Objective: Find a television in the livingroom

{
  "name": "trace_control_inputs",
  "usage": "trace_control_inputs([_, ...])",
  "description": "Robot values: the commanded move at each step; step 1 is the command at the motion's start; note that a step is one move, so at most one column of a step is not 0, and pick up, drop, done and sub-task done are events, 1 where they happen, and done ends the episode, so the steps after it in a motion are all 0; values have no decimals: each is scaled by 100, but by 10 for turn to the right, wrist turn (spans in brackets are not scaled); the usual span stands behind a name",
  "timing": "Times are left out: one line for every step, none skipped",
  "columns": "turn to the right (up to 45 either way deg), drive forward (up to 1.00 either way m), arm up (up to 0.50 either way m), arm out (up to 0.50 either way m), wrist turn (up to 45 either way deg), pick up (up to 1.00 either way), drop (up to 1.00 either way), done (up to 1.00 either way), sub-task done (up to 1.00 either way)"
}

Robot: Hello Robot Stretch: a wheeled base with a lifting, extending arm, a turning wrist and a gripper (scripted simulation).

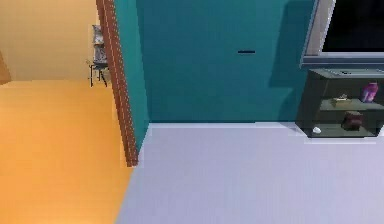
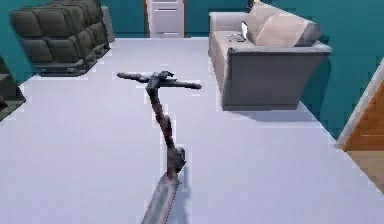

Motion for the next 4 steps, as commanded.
trace_control_inputs([0,30,0,0,0,0,0,0,0])
trace_control_inputs([330,0,0,0,0,0,0,0,0])
trace_control_inputs([0,100,0,0,0,0,0,0,0])
trace_control_inputs([30,0,0,0,0,0,0,0,0])
